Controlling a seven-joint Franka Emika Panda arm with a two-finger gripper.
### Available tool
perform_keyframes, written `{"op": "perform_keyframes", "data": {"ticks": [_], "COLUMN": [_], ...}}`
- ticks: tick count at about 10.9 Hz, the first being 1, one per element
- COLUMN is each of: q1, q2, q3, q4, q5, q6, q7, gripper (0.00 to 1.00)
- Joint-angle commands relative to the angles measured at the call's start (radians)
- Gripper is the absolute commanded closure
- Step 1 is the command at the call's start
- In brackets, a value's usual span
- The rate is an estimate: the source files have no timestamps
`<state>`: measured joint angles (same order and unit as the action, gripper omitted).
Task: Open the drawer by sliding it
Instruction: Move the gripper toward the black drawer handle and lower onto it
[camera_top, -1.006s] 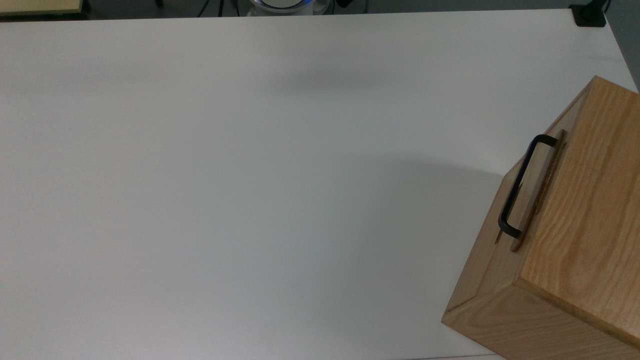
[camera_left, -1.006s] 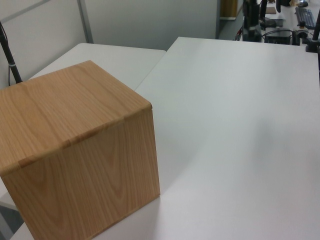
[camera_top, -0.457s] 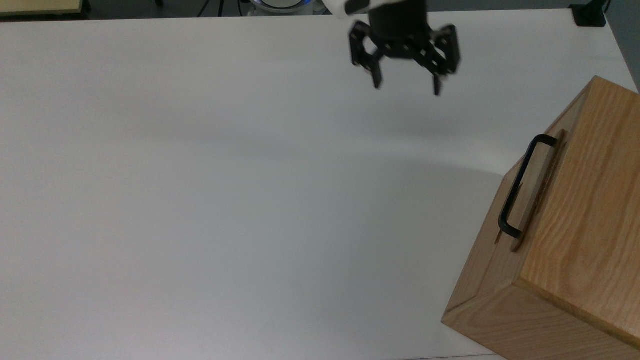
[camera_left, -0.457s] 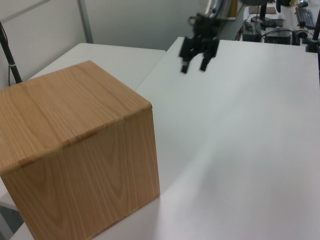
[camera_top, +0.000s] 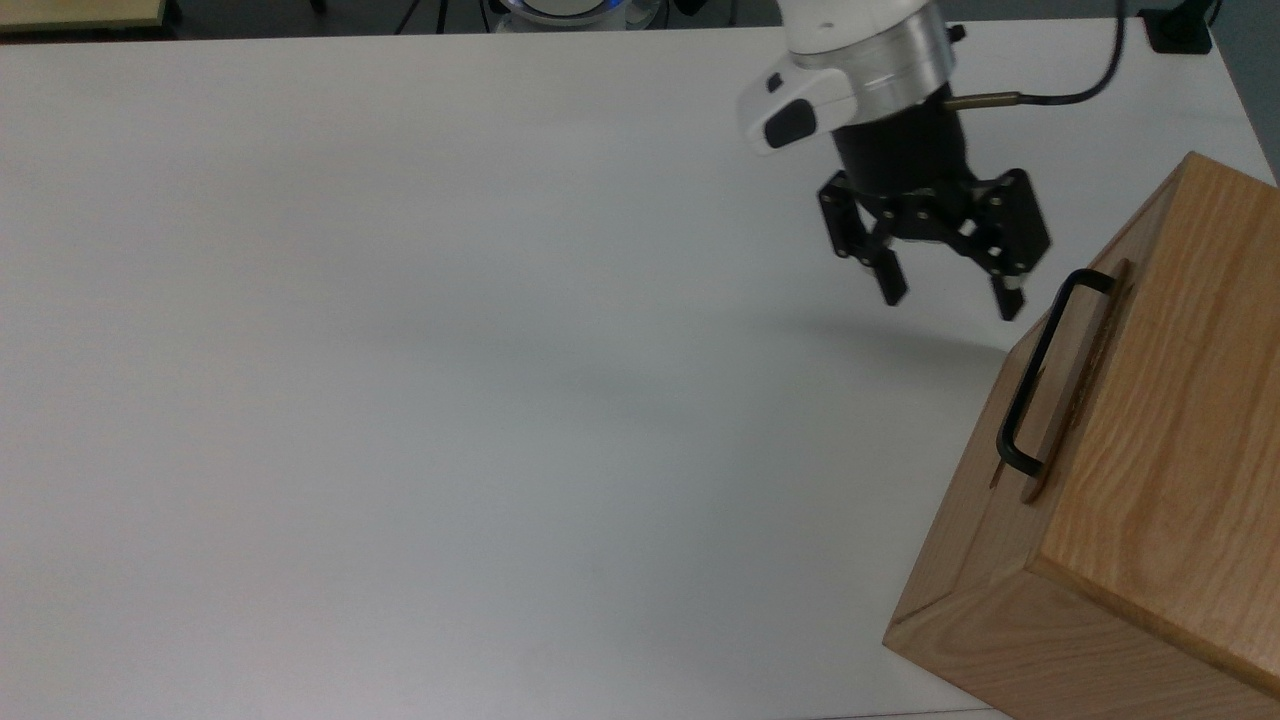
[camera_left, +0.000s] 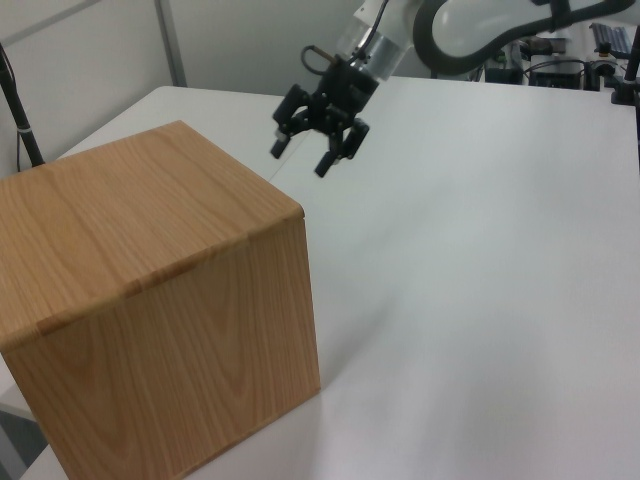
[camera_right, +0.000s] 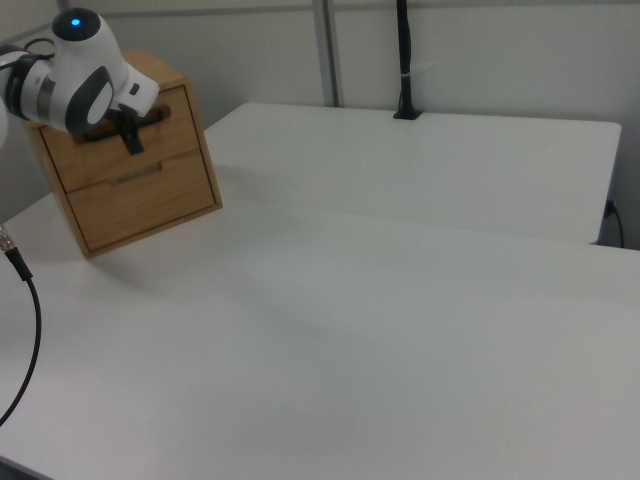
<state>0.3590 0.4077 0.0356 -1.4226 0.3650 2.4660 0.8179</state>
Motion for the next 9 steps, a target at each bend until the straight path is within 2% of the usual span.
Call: {"op": "perform_keyframes", "data": {"ticks": [1,2,9], "q1": [0.003,0.002,0.012], "q2": [0.072,0.092,0.178], "q3": [0.065,0.082,0.096], "q4": [0.073,0.088,0.148], "q5": [0.015,0.015,-0.015], "q6": [0.098,0.149,0.229], "q7": [0.035,0.040,0.052], "gripper": [0.69,0.76,0.75]}}
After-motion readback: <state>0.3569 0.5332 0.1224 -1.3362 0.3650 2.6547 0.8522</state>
